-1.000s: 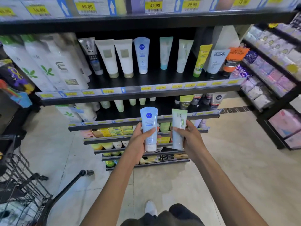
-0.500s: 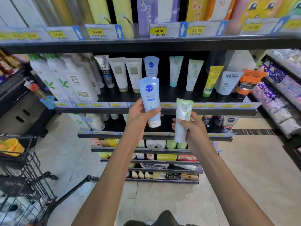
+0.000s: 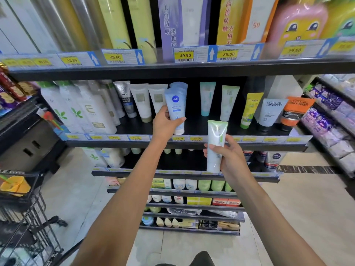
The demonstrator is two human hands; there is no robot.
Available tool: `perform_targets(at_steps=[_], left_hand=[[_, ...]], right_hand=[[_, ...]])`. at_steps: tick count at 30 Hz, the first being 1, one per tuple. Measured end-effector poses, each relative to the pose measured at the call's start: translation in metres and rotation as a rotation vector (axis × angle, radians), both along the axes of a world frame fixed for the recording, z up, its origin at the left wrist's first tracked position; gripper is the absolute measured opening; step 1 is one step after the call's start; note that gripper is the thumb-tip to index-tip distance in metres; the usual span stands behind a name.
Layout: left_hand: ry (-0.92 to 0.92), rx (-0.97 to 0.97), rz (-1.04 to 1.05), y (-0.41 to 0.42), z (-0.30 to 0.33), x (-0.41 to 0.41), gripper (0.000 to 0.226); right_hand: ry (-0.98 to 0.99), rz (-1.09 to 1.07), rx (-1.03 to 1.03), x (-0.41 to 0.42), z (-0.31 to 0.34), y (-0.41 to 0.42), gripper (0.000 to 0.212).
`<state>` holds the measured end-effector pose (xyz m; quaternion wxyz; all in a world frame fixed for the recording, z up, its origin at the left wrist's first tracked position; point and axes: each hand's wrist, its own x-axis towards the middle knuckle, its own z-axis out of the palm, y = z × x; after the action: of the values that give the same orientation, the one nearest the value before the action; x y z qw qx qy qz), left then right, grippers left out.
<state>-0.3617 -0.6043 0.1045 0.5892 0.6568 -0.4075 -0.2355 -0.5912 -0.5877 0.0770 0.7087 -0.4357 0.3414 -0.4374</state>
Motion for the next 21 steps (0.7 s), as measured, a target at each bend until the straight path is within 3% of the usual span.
perform_targets(at_steps=[5, 21], left_hand=[[-0.118, 0.066, 0.024, -0.016, -0.013, 0.005, 0.049], [-0.225, 0.148, 0.051, -0.046, -0.014, 0.015, 0.052]], right_hand=[[0.012, -0.016, 0.012, 0.000, -0.005, -0.005, 0.045], [0.033, -0.023, 0.040, 0.003, -0.021, -0.008, 0.050]])
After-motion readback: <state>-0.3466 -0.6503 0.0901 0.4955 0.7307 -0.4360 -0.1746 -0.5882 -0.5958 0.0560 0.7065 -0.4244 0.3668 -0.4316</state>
